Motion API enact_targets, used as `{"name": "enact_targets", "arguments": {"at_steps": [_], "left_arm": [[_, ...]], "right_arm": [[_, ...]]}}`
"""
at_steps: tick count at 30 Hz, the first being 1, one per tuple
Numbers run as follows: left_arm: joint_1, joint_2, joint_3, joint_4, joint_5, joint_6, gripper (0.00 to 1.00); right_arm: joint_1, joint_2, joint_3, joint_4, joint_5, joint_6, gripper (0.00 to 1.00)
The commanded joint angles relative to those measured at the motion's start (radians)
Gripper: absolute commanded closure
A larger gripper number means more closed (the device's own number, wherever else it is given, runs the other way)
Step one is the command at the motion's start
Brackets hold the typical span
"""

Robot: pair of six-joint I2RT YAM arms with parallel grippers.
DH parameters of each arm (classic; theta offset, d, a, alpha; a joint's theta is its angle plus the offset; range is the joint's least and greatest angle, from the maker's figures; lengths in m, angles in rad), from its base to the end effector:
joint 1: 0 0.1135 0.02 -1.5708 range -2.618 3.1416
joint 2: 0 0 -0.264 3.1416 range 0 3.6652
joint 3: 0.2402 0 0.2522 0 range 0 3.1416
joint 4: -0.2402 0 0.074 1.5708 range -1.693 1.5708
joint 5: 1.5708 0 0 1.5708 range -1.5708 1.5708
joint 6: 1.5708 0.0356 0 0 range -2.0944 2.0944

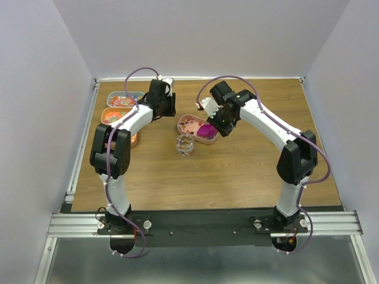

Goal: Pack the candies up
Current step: Adjust the spatula, then scoop the fake candies from the storage box.

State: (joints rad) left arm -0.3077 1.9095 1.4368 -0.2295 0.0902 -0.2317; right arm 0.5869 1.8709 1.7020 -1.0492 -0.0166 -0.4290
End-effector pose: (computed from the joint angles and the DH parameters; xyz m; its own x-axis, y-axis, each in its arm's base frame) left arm 0.4152 -0.1353 0.2337 -0.6834 -0.0228 -0.7297 0.2160 0.9484 -0.2319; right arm 0.3223 0.2151 0.2808 -0.4783 -0.8176 -0.3206 -0.8329 0.5381 -0.1295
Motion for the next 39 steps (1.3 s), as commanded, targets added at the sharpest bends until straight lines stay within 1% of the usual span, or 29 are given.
{"name": "enact_targets", "arguments": {"at_steps": [1, 6, 11, 25, 28, 34, 37, 39], "left_arm": [[-0.004, 0.068, 0.045, -0.053, -0.046, 0.020, 0.53], [-0.008, 0.112, 0.056, -0.062, 0.000, 0.014, 0.53], [-0.025, 0.132, 0.062, -0.064, 0.020, 0.009, 0.53], [-0.054, 0.181, 0.076, -0.068, 0.068, -0.001, 0.53], [-0.054, 0.175, 0.077, -0.068, 0.074, -0.001, 0.53], [-0.054, 0.160, 0.073, -0.062, 0.089, -0.006, 0.53], [-0.056, 0.149, 0.067, -0.059, 0.098, -0.011, 0.53], [-0.056, 0.140, 0.065, -0.054, 0.103, -0.014, 0.53]], "right_arm": [[-0.006, 0.063, 0.134, -0.126, 0.000, -0.047, 0.99], [-0.004, 0.120, 0.197, -0.192, -0.005, -0.062, 0.99], [-0.004, 0.140, 0.208, -0.216, -0.009, -0.062, 0.99], [0.019, 0.287, 0.323, -0.229, -0.075, -0.082, 0.99], [0.019, 0.307, 0.320, -0.215, -0.086, -0.080, 0.99], [0.019, 0.300, 0.272, -0.134, -0.111, -0.062, 0.99], [0.019, 0.274, 0.223, -0.052, -0.117, -0.044, 0.99], [0.019, 0.254, 0.142, 0.029, -0.131, -0.033, 0.99]]}}
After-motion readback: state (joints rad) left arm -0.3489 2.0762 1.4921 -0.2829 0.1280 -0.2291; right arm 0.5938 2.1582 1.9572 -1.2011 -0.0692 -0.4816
